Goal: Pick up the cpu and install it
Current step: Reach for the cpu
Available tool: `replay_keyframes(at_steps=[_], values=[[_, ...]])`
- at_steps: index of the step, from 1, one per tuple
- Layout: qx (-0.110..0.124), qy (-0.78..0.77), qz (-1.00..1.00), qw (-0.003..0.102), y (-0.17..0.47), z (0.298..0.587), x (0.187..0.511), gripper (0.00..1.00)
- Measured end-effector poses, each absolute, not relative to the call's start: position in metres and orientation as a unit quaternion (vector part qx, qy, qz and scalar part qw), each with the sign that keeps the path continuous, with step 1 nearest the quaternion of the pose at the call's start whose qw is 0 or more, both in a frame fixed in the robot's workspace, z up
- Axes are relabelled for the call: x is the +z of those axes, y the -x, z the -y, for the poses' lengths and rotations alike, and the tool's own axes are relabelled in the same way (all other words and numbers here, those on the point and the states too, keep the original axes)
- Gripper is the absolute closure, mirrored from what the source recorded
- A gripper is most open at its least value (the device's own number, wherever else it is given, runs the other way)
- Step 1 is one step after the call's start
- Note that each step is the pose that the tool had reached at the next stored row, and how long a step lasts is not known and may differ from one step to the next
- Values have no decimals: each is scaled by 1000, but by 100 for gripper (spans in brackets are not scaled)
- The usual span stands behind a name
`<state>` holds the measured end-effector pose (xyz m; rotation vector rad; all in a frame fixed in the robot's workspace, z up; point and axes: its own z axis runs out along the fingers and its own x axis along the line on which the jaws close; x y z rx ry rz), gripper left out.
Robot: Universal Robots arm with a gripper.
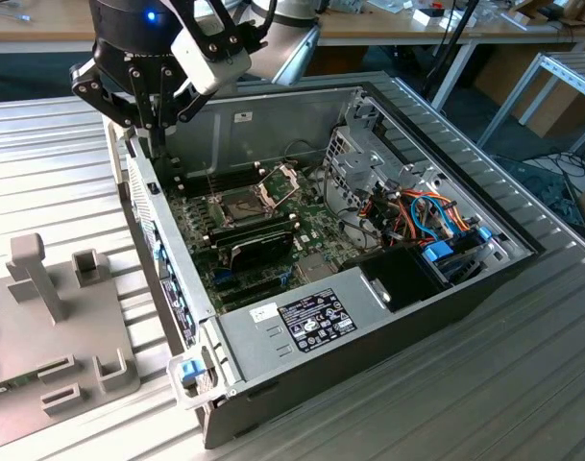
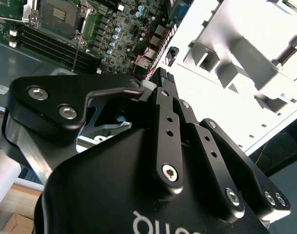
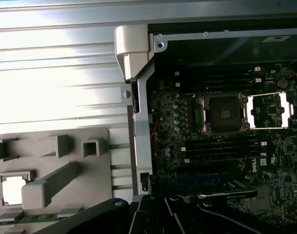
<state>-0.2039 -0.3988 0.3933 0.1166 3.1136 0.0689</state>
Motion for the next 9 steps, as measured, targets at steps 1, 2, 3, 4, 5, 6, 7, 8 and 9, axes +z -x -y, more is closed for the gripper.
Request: replay_keyframes(at_steps=[1,2,3,4,5,6,7,8,9], values=[[22,-37,-999,12,204,399,393,89],[22,-37,-999,12,205,399,393,89],[22,-37,-999,13,205,399,393,89],[22,-37,-999,13,206,399,393,89],[22,-37,-999,12,207,399,393,89],[22,-37,-999,13,208,399,393,89],[22,-37,-999,13,208,399,393,89],[22,-37,-999,12,209,399,393,89],[22,-37,-999,12,210,399,393,89]])
